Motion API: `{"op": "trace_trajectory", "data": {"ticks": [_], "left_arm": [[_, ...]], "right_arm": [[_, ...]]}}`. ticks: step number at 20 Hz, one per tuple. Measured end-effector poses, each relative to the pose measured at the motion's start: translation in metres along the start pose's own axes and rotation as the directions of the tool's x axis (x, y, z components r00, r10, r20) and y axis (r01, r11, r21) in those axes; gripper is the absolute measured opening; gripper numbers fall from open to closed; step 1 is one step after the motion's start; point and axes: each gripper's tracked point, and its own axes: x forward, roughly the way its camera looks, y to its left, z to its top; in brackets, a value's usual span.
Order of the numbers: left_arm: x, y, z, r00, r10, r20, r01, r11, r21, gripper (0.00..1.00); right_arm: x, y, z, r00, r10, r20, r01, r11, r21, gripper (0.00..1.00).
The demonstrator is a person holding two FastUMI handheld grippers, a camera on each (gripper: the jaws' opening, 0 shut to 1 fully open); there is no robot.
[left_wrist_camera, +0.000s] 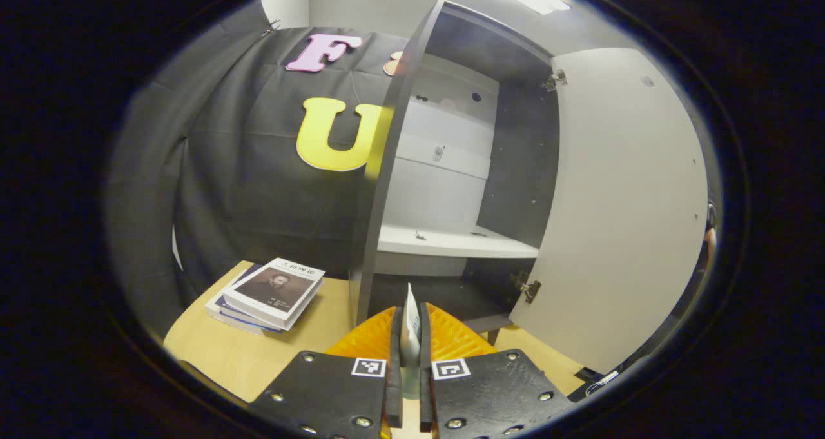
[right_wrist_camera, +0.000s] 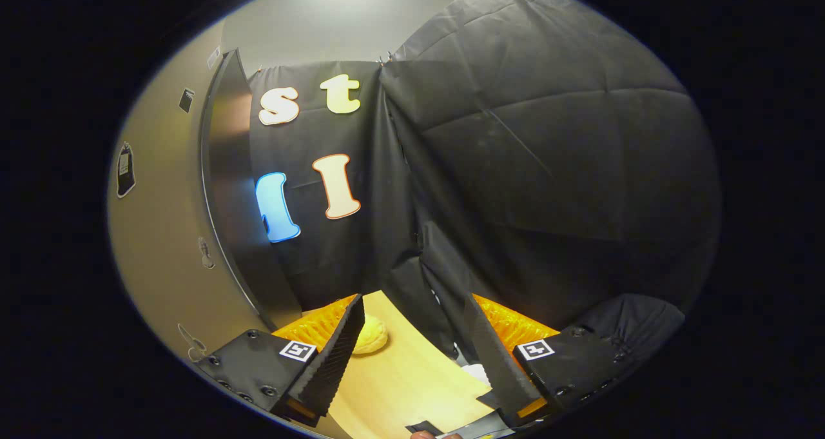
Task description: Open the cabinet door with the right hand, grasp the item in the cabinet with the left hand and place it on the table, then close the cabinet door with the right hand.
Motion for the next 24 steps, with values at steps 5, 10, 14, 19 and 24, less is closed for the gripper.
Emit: {"op": "trace_trajectory", "data": {"ticks": [5,10,14,19,24], "left_arm": [[-0.009,0.032,-0.052,0.998,0.061,0.031,-0.06,0.998,-0.011,0.07],[-0.028,0.069,-0.122,0.975,0.221,-0.028,-0.219,0.974,0.058,0.11],[-0.038,0.082,-0.148,0.955,0.297,-0.019,-0.295,0.953,0.073,0.15],[-0.03,0.074,-0.172,0.962,0.274,-0.014,-0.272,0.959,0.084,0.12],[-0.039,0.064,-0.192,0.973,0.23,-0.037,-0.223,0.966,0.128,0.11]], "right_arm": [[-0.012,-0.01,-0.006,0.999,-0.02,-0.03,0.018,0.997,-0.07,0.98],[-0.014,-0.023,-0.002,0.998,-0.057,-0.039,0.054,0.995,-0.079,0.98],[-0.008,-0.028,-0.014,0.993,-0.091,-0.072,0.079,0.984,-0.161,0.98],[-0.01,-0.021,-0.021,0.993,-0.094,-0.066,0.078,0.973,-0.216,0.99],[-0.017,-0.028,-0.017,0.99,-0.139,-0.017,0.134,0.976,-0.174,1.0]]}}
